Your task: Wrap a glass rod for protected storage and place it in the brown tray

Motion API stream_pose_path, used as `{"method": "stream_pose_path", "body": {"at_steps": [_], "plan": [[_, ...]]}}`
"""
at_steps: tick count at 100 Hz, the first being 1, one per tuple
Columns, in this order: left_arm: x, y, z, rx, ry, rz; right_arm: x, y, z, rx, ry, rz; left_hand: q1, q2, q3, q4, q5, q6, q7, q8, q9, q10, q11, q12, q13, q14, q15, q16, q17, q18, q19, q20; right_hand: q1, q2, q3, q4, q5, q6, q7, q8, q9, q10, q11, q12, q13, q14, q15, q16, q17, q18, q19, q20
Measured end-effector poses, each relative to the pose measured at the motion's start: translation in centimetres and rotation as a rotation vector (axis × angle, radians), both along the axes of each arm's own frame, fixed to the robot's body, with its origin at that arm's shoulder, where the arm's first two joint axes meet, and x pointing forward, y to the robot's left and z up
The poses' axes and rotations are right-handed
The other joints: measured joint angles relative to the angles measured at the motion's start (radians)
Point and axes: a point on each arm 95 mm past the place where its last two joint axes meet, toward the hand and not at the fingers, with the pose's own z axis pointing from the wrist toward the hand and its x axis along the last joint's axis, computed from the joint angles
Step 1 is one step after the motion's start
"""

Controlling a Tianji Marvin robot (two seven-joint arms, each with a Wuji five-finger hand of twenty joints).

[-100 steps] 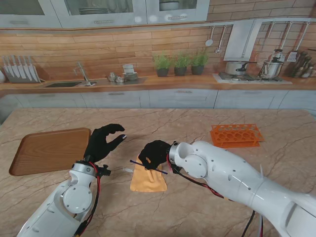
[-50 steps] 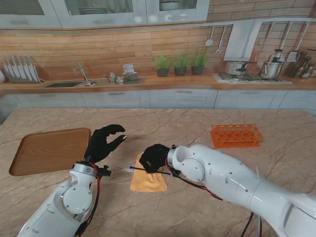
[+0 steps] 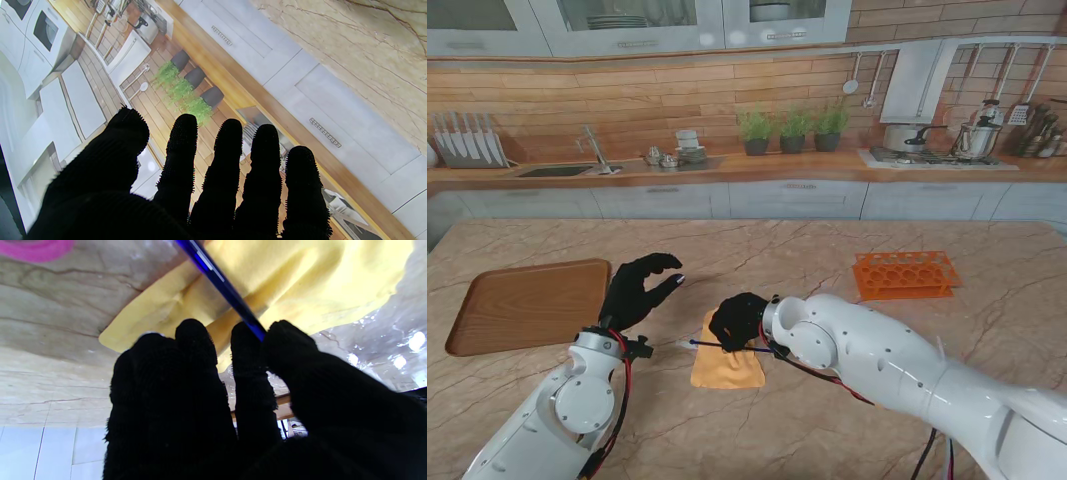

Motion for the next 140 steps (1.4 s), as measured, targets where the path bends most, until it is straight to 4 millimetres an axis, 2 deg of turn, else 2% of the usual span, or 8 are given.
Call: {"method": "stream_pose_path", "body": {"at_steps": [48,62,88,93,111,115,119,140], "plan": [[-0.1,-0.1,-0.1,-0.005,0.009,-0.007,-0.2,0.3,-0.2,-0.036,-0.001,-0.020,0.000,0.000,0.000,0.000,0.000,0.010,-0.011,0.000,0.009,0.000,0.000,0.000,0.000,0.004,0.000,0.000,0.000,0.004,0.000,0.000,-0.103,-0.039,0.022,0.015,0.000,-0.009,-0.004,0.018,-0.018,0.002,0.000,0.000,-0.022,0.000,0.000,0.000,-0.033,0.000,0.007,0.000],[-0.2,-0.1,-0.1,-0.003,0.010,-0.011,-0.4,0.2,0.7,0.003,-0.028,-0.025,0.000,0.000,0.000,0.000,0.000,0.010,-0.011,0.000,0.009,0.000,0.000,0.000,0.000,0.006,0.000,0.000,0.000,0.004,0.000,0.000,-0.150,-0.039,0.021,0.016,0.000,-0.010,-0.063,0.031,-0.043,0.005,-0.003,-0.012,-0.039,0.001,-0.022,-0.012,-0.055,0.000,0.007,-0.007],[-0.4,-0.2,0.0,0.019,0.013,-0.030,-0.8,-0.3,2.2,0.086,-0.089,-0.023,0.000,0.000,0.000,0.000,0.000,0.010,-0.011,0.000,0.009,0.000,0.000,0.000,0.000,0.006,0.000,0.000,0.000,0.005,0.000,0.000,-0.159,-0.039,0.020,0.017,-0.025,-0.023,-0.142,0.091,-0.101,0.006,-0.028,-0.024,-0.102,0.001,-0.087,-0.026,-0.128,-0.008,-0.047,-0.043],[-0.5,-0.3,0.0,0.040,0.010,-0.036,-0.9,-0.6,2.6,0.101,-0.100,-0.028,0.000,0.000,0.000,0.000,0.000,0.010,-0.012,0.000,0.009,0.000,0.000,0.000,0.000,0.006,0.000,0.000,0.000,0.005,0.000,0.000,-0.191,-0.023,0.009,0.038,-0.045,-0.030,-0.158,0.104,-0.119,0.006,-0.039,-0.025,-0.130,0.002,-0.105,-0.037,-0.157,-0.003,-0.086,-0.056],[-0.8,-0.3,-0.2,0.140,-0.003,-0.055,-2.3,-1.9,3.9,0.138,-0.107,-0.056,-0.001,0.000,0.000,0.000,0.001,0.010,-0.012,0.000,0.010,0.000,0.000,0.000,0.000,0.006,0.000,0.000,0.000,0.005,0.000,0.000,-0.210,-0.007,-0.003,0.038,-0.086,-0.046,-0.173,0.130,-0.183,0.007,-0.054,-0.027,-0.178,0.002,-0.159,-0.055,-0.210,0.009,-0.147,-0.081],[-1.0,-0.3,-0.3,0.149,0.007,-0.061,-2.7,-2.2,3.9,0.128,-0.120,-0.054,-0.001,0.000,0.000,0.000,0.001,0.010,-0.012,0.000,0.010,0.000,0.000,0.000,0.000,0.006,0.000,0.000,0.000,0.005,0.000,0.000,-0.210,0.005,-0.007,0.038,-0.099,-0.053,-0.179,0.132,-0.190,0.007,-0.055,-0.027,-0.198,0.000,-0.164,-0.055,-0.218,0.009,-0.155,-0.082],[-1.1,-0.2,-0.3,0.165,0.018,-0.071,-2.9,-2.6,3.7,0.113,-0.137,-0.049,-0.001,0.000,0.000,0.000,0.001,0.010,-0.012,0.000,0.010,0.000,0.000,0.000,0.000,0.006,0.000,0.000,0.000,0.005,0.000,0.000,-0.223,0.027,-0.016,0.066,-0.122,-0.063,-0.184,0.143,-0.225,0.007,-0.067,-0.028,-0.219,-0.004,-0.178,-0.057,-0.222,0.009,-0.164,-0.082],[-1.9,0.0,-1.2,0.417,0.061,-0.100,-4.8,-4.8,2.6,0.078,-0.179,-0.024,-0.009,0.000,0.000,0.000,0.001,0.010,-0.012,0.000,0.010,0.000,0.000,0.000,0.000,0.006,0.000,0.000,0.002,0.005,0.012,0.000,-0.220,0.042,-0.024,0.067,-0.218,-0.128,-0.194,0.198,-0.374,0.006,-0.073,-0.025,-0.337,-0.046,-0.203,-0.063,-0.246,-0.006,-0.171,-0.089]]}}
